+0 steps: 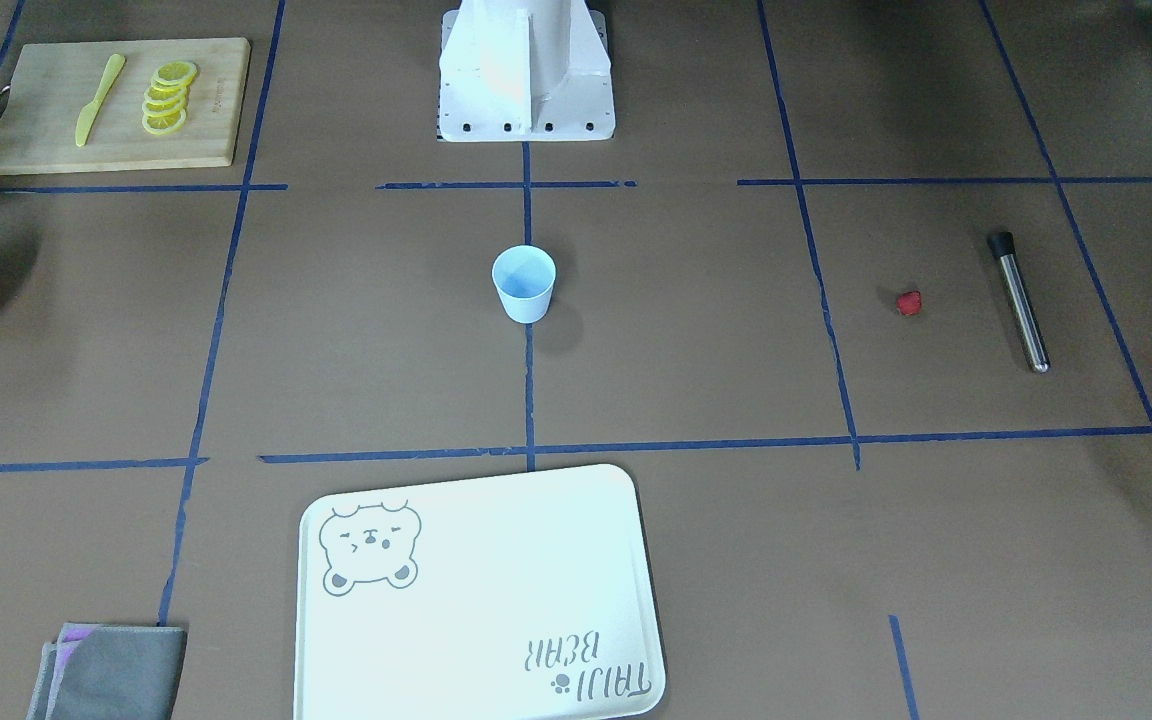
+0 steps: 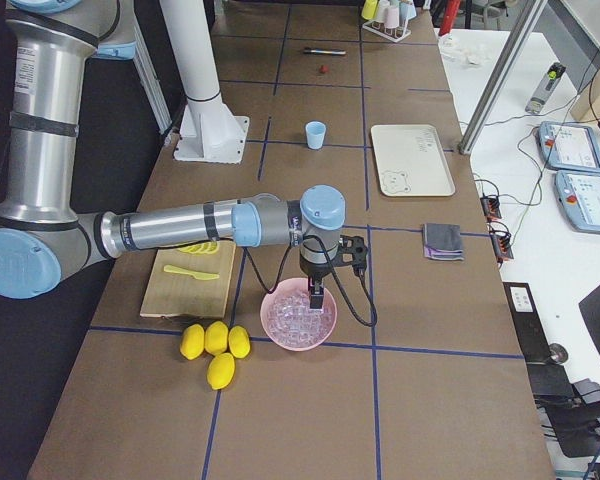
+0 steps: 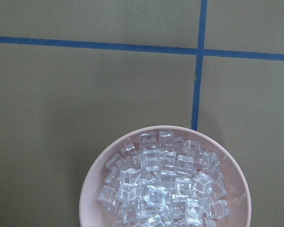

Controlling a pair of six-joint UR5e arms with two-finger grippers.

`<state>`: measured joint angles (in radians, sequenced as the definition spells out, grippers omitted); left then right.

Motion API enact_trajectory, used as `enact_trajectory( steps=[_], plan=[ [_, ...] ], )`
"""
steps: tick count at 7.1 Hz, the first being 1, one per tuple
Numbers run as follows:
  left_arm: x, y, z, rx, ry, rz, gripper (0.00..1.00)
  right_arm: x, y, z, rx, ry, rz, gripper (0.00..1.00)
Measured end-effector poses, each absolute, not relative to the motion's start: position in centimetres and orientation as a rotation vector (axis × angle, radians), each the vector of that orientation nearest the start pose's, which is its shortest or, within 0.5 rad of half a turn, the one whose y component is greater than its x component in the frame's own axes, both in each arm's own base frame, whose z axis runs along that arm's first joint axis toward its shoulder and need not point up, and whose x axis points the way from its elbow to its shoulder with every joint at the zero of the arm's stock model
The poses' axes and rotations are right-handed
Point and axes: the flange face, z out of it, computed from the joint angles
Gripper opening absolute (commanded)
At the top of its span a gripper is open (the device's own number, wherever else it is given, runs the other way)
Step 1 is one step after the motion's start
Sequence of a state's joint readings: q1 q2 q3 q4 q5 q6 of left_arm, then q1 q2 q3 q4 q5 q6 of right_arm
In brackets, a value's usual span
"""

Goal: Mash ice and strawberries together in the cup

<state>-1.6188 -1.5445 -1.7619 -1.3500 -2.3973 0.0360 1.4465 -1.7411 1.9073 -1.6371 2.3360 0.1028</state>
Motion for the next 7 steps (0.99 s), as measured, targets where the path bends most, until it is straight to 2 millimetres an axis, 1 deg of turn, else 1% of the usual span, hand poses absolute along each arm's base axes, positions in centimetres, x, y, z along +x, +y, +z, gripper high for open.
enact_trajectory(
  steps=[2, 3, 5, 7],
  plan=[
    [-7.9, -46.7, 59.6, -0.014, 0.825, -0.025, 1.0, 1.1, -42.7, 57.6, 0.01, -0.78, -0.06, 1.0],
    [-7.8, -46.2, 59.8, -0.019, 0.827, -0.029, 1.0, 1.0, -42.7, 57.4, 0.013, -0.786, -0.061, 1.0],
    [-7.7, -45.5, 61.0, -0.044, 0.831, -0.041, 1.0, 0.9, -42.9, 57.1, 0.042, -0.79, -0.075, 1.0],
    [-7.6, -44.7, 60.8, -0.035, 0.843, -0.034, 1.0, 0.2, -42.8, 57.0, 0.061, -0.797, -0.076, 0.99]
  ],
)
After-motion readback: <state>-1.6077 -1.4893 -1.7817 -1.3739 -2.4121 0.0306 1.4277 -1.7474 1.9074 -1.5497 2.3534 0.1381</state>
